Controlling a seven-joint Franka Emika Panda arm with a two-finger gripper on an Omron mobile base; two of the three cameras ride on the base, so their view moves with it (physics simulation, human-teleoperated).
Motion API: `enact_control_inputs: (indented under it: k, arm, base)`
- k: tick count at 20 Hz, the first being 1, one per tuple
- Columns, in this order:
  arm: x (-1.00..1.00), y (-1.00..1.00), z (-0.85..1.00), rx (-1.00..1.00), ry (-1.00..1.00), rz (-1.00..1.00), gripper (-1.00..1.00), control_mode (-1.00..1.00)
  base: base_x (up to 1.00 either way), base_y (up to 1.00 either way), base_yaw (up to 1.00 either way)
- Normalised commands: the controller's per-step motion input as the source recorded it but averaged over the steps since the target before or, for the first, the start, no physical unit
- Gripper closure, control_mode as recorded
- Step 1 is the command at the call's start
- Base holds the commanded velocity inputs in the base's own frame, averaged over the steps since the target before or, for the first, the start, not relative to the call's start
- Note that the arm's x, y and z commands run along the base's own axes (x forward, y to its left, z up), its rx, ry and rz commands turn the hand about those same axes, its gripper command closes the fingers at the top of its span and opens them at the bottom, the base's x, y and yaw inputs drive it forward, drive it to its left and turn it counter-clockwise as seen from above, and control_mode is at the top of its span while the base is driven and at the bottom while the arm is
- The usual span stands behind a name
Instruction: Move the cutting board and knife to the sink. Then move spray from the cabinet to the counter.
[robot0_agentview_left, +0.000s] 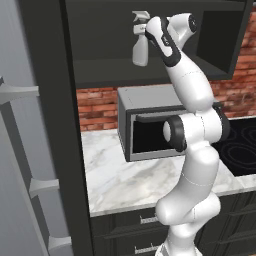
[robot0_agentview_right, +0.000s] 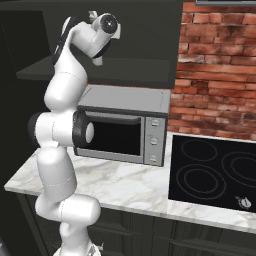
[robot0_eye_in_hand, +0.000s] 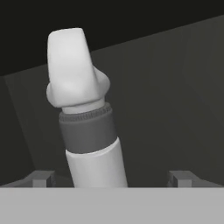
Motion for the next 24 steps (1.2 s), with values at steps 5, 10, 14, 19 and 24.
enact_control_inputs:
  k: [5,10,14,19,24]
  arm:
    - [0.03,-0.01,0.0,0.0,0.0,0.0,-1.0,-1.0]
    - [0.0,0.0,0.0,0.0,0.0,0.0,1.0,-1.0]
    - [0.0,0.0,0.0,0.0,0.0,0.0,1.0,-1.0]
    - [0.0,0.0,0.0,0.0,0.0,0.0,1.0,-1.0]
    - [0.0,0.0,0.0,0.0,0.0,0.0,1.0,-1.0]
  base:
    - [0.0,0.0,0.0]
    - [0.0,0.0,0.0]
    - [0.0,0.0,0.0]
    - [0.0,0.0,0.0]
    - [0.0,0.0,0.0]
